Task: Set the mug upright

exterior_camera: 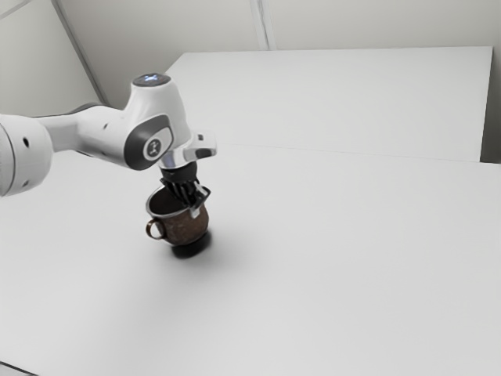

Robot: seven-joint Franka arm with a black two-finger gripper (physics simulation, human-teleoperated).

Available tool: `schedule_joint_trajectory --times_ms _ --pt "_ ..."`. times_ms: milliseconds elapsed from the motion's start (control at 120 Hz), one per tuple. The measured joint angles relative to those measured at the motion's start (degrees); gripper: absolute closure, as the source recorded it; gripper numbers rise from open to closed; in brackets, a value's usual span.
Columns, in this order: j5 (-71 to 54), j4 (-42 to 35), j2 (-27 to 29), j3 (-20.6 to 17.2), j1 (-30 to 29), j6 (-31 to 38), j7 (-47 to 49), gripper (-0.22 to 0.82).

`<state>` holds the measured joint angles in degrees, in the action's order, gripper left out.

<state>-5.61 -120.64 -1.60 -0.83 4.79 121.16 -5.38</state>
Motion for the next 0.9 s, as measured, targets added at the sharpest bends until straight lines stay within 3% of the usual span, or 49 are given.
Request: schedule_joint_trajectory --times_ms 758,900 --pt "2.0 2.8 -5.7 0.3 3.4 0.3 5.7 0.78" --pt "2.4 2.7 -6.1 0.3 3.4 0.4 6.0 0.69"
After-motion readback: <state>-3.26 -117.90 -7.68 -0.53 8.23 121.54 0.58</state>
